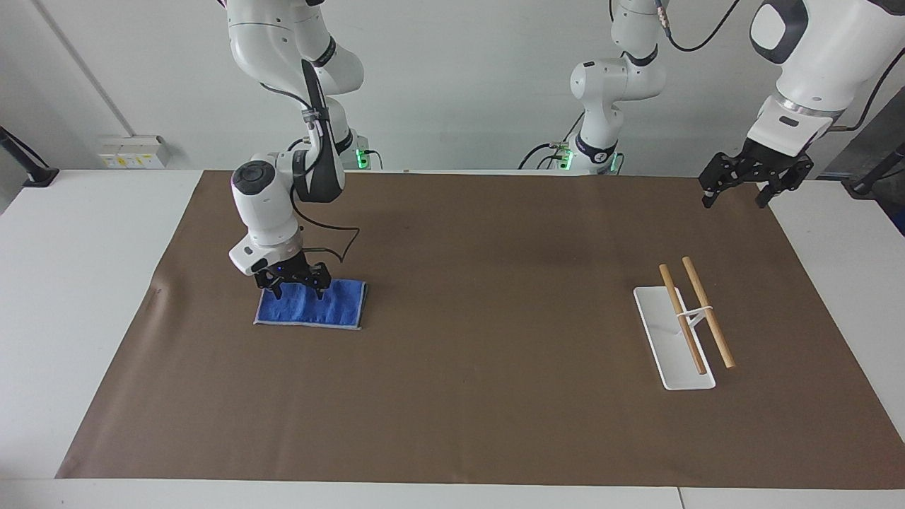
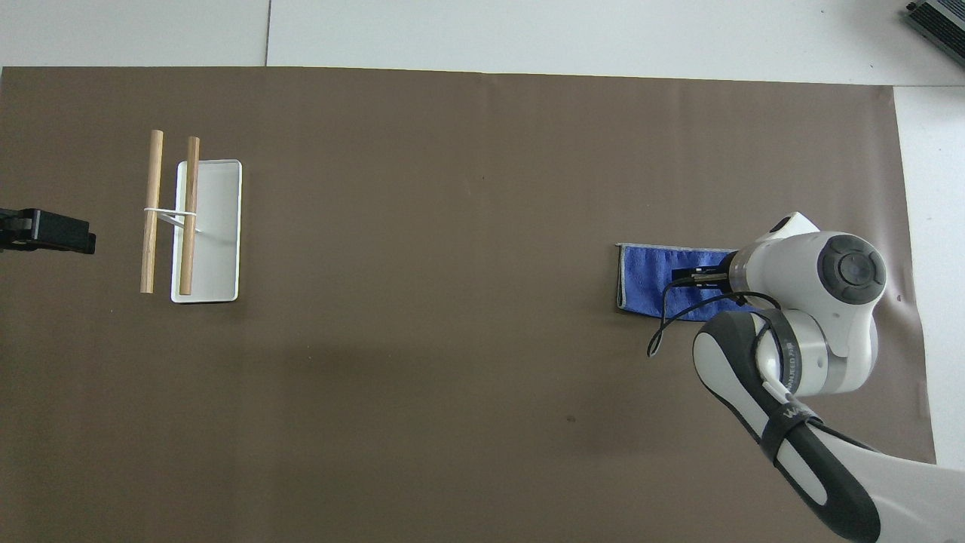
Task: Right arm passes towel to left arm to hang
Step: 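Lower the right gripper onto the blue towel's near edge and grasp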
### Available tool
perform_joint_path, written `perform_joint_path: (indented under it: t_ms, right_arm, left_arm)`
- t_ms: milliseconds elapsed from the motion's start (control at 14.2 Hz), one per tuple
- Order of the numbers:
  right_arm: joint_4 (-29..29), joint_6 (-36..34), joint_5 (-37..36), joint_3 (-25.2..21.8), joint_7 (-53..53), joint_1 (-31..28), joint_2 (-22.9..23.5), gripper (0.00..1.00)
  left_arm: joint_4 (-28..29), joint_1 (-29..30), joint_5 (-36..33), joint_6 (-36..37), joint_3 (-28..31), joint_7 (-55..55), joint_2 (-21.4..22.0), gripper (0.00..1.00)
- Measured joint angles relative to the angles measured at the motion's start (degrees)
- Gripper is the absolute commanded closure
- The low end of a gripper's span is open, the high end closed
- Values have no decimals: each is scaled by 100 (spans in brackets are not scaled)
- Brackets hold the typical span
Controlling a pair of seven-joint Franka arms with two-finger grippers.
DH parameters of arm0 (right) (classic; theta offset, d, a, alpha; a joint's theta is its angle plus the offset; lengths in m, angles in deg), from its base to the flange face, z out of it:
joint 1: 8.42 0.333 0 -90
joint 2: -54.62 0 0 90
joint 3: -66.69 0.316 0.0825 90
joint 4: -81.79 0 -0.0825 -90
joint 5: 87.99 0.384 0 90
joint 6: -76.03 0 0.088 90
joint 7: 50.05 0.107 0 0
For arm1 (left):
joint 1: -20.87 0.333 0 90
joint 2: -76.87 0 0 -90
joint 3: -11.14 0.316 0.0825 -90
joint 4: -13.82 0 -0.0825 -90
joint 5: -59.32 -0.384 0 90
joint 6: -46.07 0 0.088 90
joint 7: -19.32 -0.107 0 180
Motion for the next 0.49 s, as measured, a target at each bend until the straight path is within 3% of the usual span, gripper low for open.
perform_joint_path:
  t_ms: [211,281,351,421,492]
  right_arm:
    - [-38,169,0,-1,-17,-6,160,0]
    - [-45,252,0,-2,-18,-12,207,11]
    - [-56,315,0,-6,-22,-13,241,66]
    - [-58,347,0,-5,-24,-12,256,100]
    - [-53,351,0,-5,-24,-11,237,100]
  left_arm:
    - [0,0,0,0,0,0,0,0]
    - [0,0,0,0,0,0,0,0]
    - [0,0,0,0,0,0,0,0]
    - [0,0,0,0,0,0,0,0]
    - [0,0,0,0,0,0,0,0]
